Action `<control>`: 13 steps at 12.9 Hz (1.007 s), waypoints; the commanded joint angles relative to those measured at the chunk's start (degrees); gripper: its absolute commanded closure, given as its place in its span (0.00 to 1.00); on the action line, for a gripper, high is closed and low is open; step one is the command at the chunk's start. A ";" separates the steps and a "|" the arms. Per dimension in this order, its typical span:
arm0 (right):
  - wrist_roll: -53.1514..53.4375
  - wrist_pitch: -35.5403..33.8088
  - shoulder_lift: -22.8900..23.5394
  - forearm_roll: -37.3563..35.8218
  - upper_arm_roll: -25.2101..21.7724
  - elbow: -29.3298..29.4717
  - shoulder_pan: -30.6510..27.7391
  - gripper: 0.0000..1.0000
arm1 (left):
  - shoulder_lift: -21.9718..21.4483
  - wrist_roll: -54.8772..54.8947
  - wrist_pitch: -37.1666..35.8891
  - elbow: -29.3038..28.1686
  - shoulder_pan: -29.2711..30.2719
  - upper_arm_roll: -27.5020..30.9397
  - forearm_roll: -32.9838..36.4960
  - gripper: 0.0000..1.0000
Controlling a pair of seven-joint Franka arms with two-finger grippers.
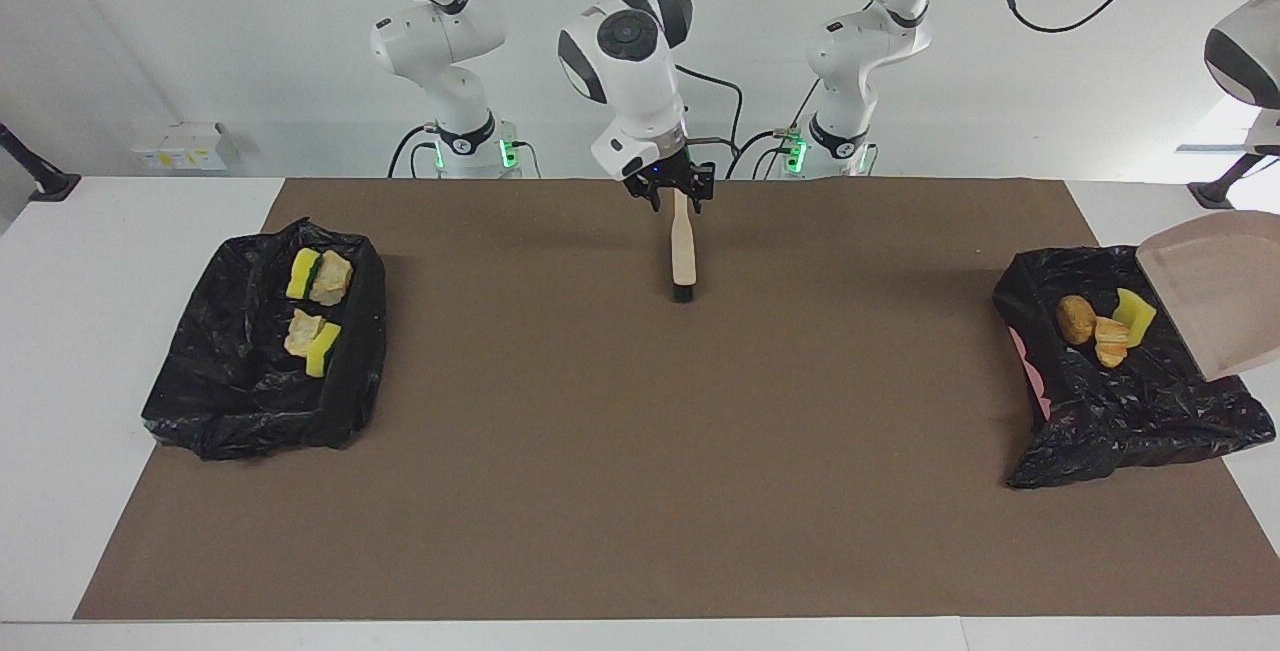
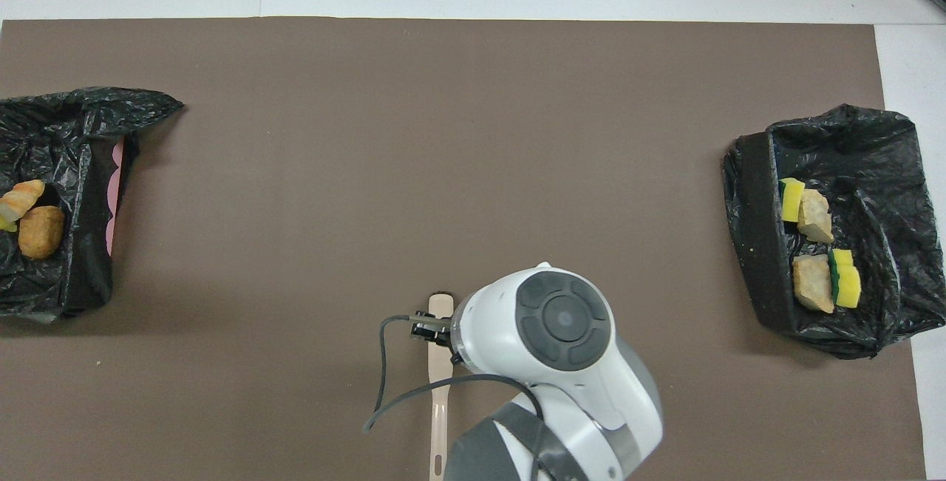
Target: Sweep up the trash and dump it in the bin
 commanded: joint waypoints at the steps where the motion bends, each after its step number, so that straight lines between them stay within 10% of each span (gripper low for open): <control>1: -2.77 -3.26 -4.37 -2.88 0.23 0.99 -5.95 0.00 | -2.38 -1.03 -2.81 -1.98 -2.71 0.51 1.55 1.00; 13: -33.52 -24.51 -2.47 -14.06 0.23 18.11 -30.48 0.00 | -9.31 -40.26 -16.98 -12.42 -13.51 -0.02 -29.89 1.00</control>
